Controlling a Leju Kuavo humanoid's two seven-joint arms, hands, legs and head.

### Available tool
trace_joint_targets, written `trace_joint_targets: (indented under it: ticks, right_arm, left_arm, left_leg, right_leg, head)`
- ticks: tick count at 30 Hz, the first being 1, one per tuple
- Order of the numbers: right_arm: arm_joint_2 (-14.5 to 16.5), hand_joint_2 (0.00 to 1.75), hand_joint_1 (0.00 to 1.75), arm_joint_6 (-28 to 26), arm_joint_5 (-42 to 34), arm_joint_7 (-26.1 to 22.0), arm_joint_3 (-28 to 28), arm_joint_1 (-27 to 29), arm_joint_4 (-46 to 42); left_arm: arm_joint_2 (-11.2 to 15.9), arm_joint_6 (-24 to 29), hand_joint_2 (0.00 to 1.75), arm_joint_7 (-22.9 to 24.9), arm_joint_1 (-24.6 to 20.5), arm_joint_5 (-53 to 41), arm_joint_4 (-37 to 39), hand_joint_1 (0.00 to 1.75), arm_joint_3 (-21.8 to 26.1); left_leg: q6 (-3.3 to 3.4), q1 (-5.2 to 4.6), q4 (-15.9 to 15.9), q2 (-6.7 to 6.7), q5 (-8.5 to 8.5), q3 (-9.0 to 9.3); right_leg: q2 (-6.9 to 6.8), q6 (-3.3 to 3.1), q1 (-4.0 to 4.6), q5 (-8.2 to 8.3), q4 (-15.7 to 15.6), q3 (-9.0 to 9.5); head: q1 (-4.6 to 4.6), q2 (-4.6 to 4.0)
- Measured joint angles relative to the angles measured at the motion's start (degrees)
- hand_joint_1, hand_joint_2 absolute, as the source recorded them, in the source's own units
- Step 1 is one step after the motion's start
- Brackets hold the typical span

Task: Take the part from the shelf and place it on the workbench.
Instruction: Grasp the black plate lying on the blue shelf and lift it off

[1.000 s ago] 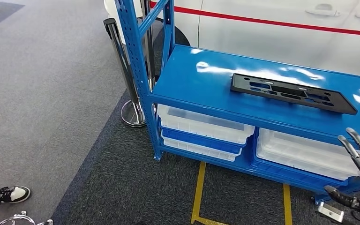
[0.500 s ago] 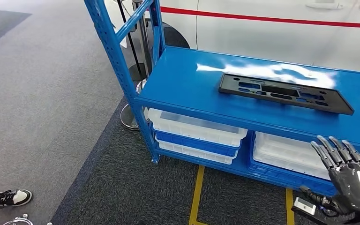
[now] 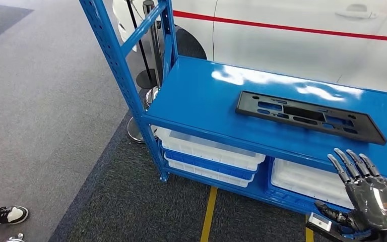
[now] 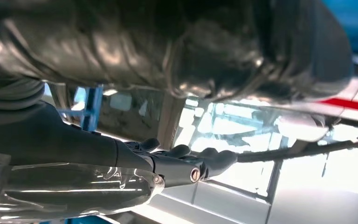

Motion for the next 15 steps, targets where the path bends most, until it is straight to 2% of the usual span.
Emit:
trace_joint_targets:
  ticks: [1, 3, 4, 5, 6, 8, 9, 10, 12, 14, 15]
  right_arm:
    - [0.02, 0.00, 0.00, -0.01, -0.01, 0.03, -0.01, -0.18, 0.05]
    - [0.08, 0.00, 0.00, -0.01, 0.01, 0.01, 0.04, -0.23, 0.15]
    - [0.13, 0.00, 0.00, -0.01, 0.01, 0.00, 0.07, -0.12, 0.20]
    - [0.17, 0.00, 0.00, -0.01, 0.02, 0.00, 0.10, -0.03, 0.24]
    - [0.21, 0.00, 0.00, -0.01, 0.02, 0.01, 0.11, 0.03, 0.27]
    - [0.41, 0.00, 0.00, 0.02, 0.03, 0.13, 0.15, 0.13, 0.39]
    - [0.58, 0.00, 0.00, 0.05, 0.05, 0.21, 0.21, 0.20, 0.50]
    - [0.76, 0.00, 0.00, 0.08, 0.09, 0.27, 0.26, 0.38, 0.60]
    - [0.99, 0.00, 0.00, 0.09, 0.16, 0.33, 0.32, 0.78, 0.70]
    - [1.03, 0.00, 0.00, 0.02, 0.20, 0.35, 0.24, 0.99, 0.68]
    - [1.04, 0.00, 0.00, -0.01, 0.20, 0.37, 0.21, 0.98, 0.67]
  left_arm:
    - [-0.15, -0.04, 0.00, 0.05, 0.15, 0.00, -0.01, 0.00, -0.07]
    - [-0.40, -0.08, 0.00, 0.09, 0.32, 0.00, -0.01, 0.00, -0.17]
    - [-0.49, -0.07, 0.00, 0.11, 0.45, 0.00, -0.01, 0.00, -0.19]
    - [-0.52, -0.03, 0.00, 0.10, 0.58, -0.01, -0.01, 0.00, -0.20]
    - [-0.54, 0.02, 0.00, 0.09, 0.67, -0.02, 0.00, 0.00, -0.20]
    - [-0.45, 0.19, 0.00, 0.10, 0.81, -0.06, 0.08, 0.00, -0.21]
    - [-0.37, 0.25, 0.00, 0.10, 0.85, -0.08, 0.16, 0.00, -0.22]
    - [-0.28, 0.28, 0.00, 0.10, 0.83, -0.08, 0.24, 0.00, -0.23]
    - [-0.22, 0.31, 0.00, 0.08, 0.79, -0.09, 0.35, 0.00, -0.28]
    - [-0.19, 0.34, 0.00, 0.07, 0.75, -0.09, 0.38, 0.00, -0.41]
    - [-0.18, 0.34, 0.00, 0.04, 0.67, -0.09, 0.39, 0.00, -0.48]
  left_leg:
    - [-0.49, 0.36, -0.80, -0.02, -0.06, 0.95]
    - [-1.67, 0.99, -1.15, -0.16, -0.92, 2.06]
    - [-2.44, 1.32, -1.03, -0.23, -1.58, 2.65]
    - [-3.14, 1.66, -0.83, -0.28, -2.31, 3.35]
    - [-3.78, 2.04, -0.51, -0.31, -3.17, 4.14]
    - [-5.12, 2.70, 0.63, -0.36, -5.25, 5.55]
    - [-5.78, 2.88, 1.44, -0.35, -6.32, 5.87]
    - [-6.31, 2.87, 2.14, -0.32, -7.27, 5.87]
    - [-6.87, 2.75, 3.04, -0.16, -8.48, 5.78]
    - [-7.26, 2.82, 5.15, -0.06, -8.60, 5.18]
    - [-7.49, 2.87, 7.64, -0.07, -8.66, 3.87]
  right_leg:
    - [0.07, 0.28, -0.12, -0.74, 2.81, -1.82]
    - [0.13, 1.11, -0.51, -3.02, 9.04, -6.71]
    - [0.09, 1.59, -0.91, -3.60, 10.75, -8.73]
    - [0.03, 2.14, -1.37, -3.19, 10.70, -9.88]
    - [-0.05, 2.75, -1.86, -1.55, 8.78, -10.09]
    - [-0.53, 4.00, -2.68, 3.86, 2.81, -9.32]
    - [-0.84, 3.98, -2.76, 5.55, 0.75, -9.19]
    - [-1.07, 3.52, -2.78, 6.62, 0.07, -9.39]
    - [-1.09, 1.86, -2.56, 6.01, 0.94, -9.95]
    - [-0.84, 0.86, -2.56, 5.37, 1.53, -9.58]
    - [-0.75, 0.53, -2.54, 5.01, 1.47, -9.16]
  head:
    - [0.01, -0.01]
    - [0.03, -0.01]
    - [0.03, 0.00]
    - [0.03, 0.01]
    - [0.03, 0.01]
    - [0.06, -0.01]
    - [0.15, -0.01]
    - [0.20, -0.01]
    - [0.23, -0.01]
    - [0.12, -0.01]
    - [0.05, -0.01]
